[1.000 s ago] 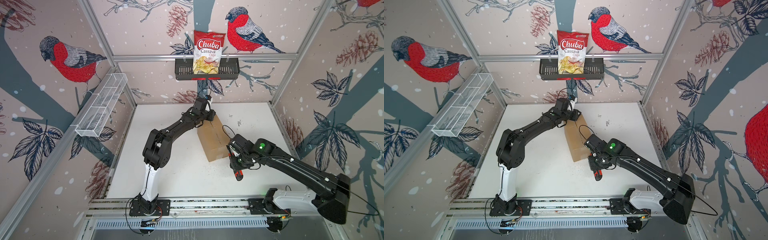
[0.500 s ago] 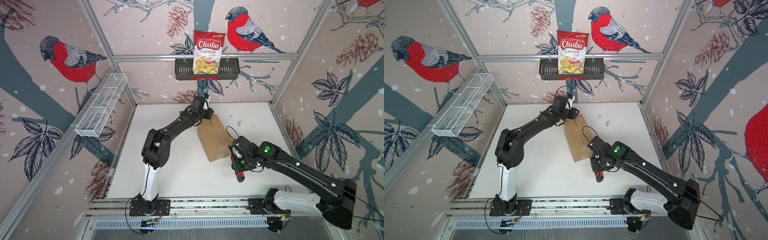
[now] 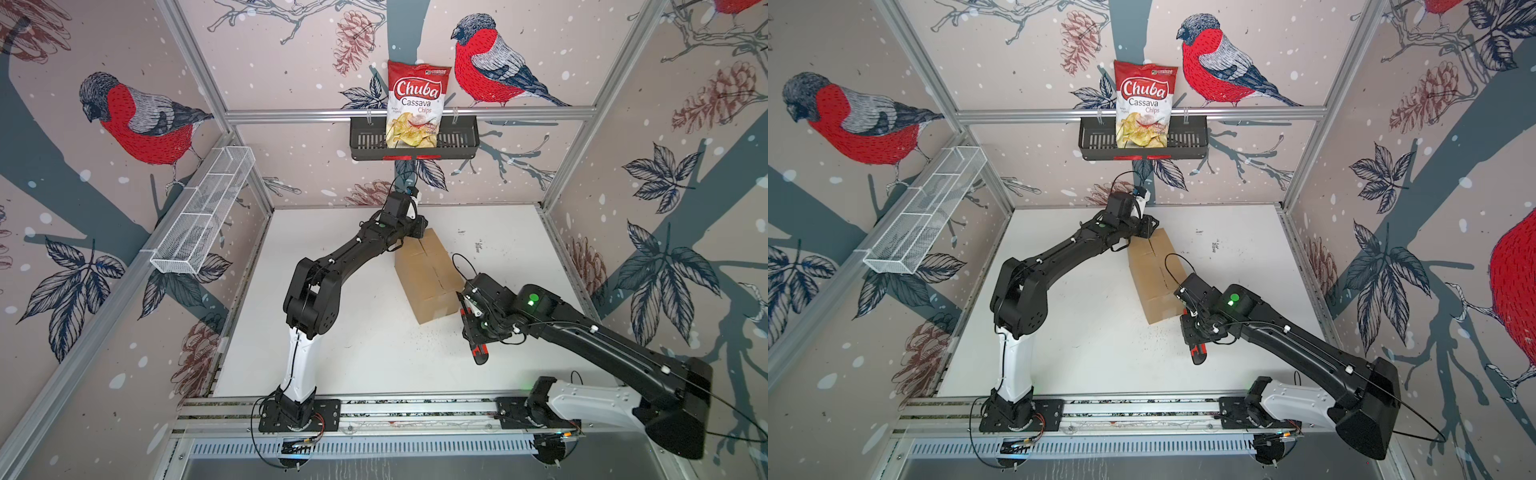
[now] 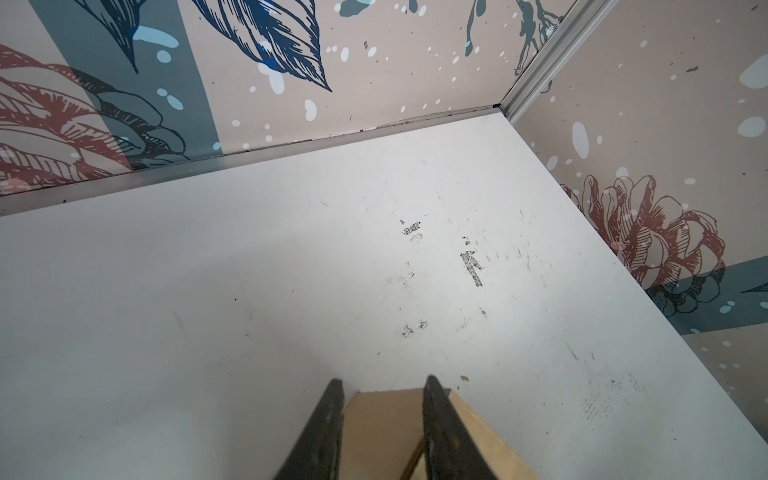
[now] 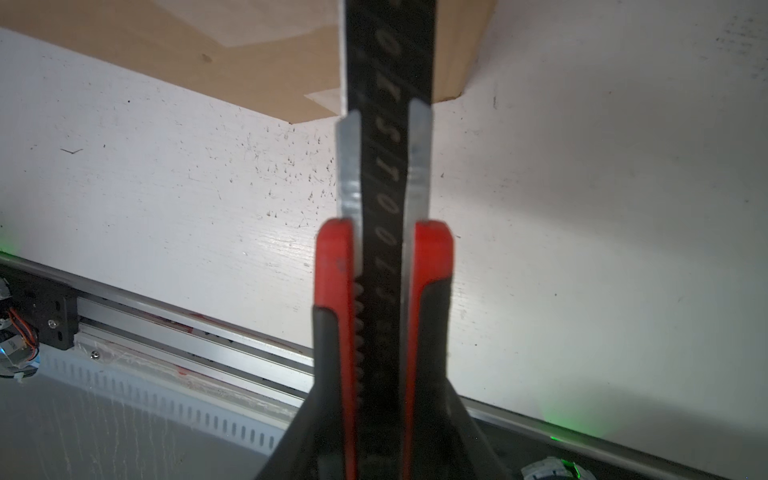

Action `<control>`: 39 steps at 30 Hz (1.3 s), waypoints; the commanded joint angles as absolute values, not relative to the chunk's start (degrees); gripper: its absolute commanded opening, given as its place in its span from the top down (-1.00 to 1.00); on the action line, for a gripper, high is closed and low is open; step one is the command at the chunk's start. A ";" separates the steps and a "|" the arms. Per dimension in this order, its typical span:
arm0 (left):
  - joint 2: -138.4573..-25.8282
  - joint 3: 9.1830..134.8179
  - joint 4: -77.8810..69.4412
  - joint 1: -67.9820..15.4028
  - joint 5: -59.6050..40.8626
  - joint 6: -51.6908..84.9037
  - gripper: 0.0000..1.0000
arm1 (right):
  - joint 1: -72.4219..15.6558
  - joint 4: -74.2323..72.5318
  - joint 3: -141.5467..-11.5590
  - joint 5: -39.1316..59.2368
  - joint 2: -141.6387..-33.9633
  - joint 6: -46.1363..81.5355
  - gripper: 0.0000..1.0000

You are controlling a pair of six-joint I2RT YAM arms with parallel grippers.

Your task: Unpack the express box

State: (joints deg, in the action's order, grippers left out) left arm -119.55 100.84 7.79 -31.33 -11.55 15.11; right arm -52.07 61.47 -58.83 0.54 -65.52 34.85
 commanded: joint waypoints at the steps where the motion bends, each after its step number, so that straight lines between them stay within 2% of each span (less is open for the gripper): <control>1: -119.32 100.79 7.91 -31.29 -11.50 15.38 0.33 | -52.05 60.56 -58.81 0.53 -65.79 35.00 0.78; 39: -117.80 96.86 3.91 -31.62 -13.53 18.15 0.33 | -51.70 60.73 -62.13 0.53 -69.51 32.79 0.78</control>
State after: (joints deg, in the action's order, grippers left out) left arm -118.39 97.14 4.97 -31.44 -12.01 17.19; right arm -51.75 61.39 -61.47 0.58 -69.17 34.22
